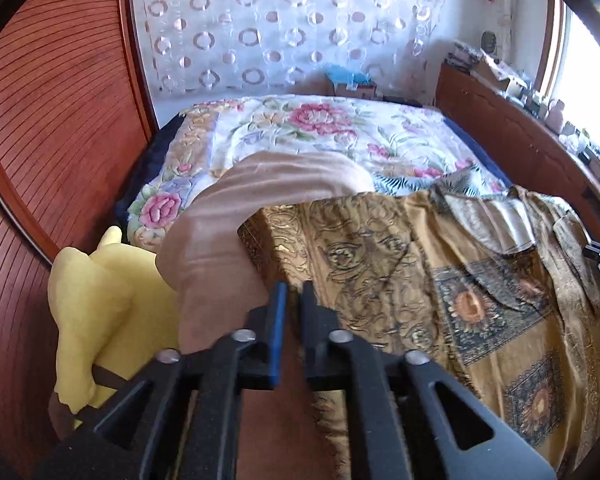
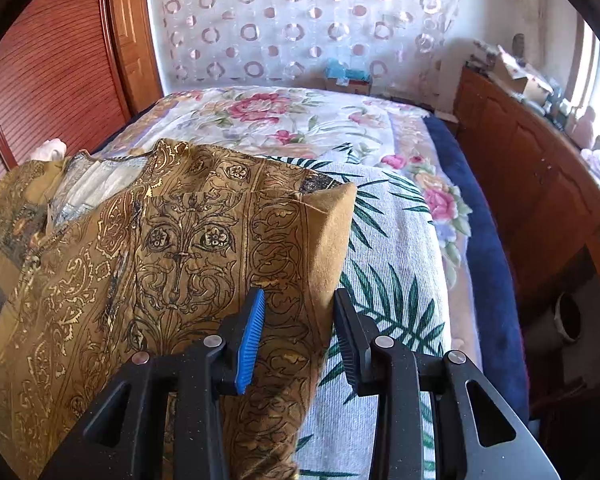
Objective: Fold small clothes
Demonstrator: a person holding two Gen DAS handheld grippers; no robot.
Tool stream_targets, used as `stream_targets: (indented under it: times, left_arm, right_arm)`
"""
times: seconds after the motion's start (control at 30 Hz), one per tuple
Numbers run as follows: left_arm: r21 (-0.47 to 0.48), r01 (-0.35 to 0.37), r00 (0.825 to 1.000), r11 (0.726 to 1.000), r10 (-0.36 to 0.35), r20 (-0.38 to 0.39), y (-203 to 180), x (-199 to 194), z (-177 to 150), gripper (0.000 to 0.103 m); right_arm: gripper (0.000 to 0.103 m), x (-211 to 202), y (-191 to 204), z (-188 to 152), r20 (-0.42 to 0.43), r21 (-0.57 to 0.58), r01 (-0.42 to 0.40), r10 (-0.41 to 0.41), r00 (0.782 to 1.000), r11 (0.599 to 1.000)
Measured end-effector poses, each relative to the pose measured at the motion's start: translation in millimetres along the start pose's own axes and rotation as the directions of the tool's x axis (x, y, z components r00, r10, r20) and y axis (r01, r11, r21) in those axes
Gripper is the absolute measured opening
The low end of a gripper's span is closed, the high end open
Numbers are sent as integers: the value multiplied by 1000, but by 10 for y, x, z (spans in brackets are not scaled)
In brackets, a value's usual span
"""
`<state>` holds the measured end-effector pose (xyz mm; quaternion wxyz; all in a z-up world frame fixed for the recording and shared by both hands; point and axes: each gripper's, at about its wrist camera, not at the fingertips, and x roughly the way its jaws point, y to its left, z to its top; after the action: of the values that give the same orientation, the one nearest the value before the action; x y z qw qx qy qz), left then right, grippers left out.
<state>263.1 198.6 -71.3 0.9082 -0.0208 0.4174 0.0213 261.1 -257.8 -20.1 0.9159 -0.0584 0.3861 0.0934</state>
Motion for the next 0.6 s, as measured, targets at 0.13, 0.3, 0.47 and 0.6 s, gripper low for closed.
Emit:
stream_targets:
  times: [0.13, 0.3, 0.47, 0.6]
  left_arm:
    - [-1, 20, 1000, 1000, -20, -15, 25, 80, 48, 42]
    - [-13, -2, 999, 1000, 1, -39, 52, 243, 115, 43]
    - [-48, 11, 999, 999, -13, -49, 95, 352, 174, 43]
    - [-62, 20, 998, 998, -24, -61, 105, 426, 207, 43]
  right_arm:
    - [36, 65, -115, 118, -21, 31, -22, 23, 1000, 999]
    - [36, 193, -209, 297, -36, 76, -30, 33, 999, 997]
    - [36, 311, -154, 414, -47, 63, -13, 16, 999, 998]
    - [32, 360, -76, 445, -48, 45, 1, 1, 999, 999]
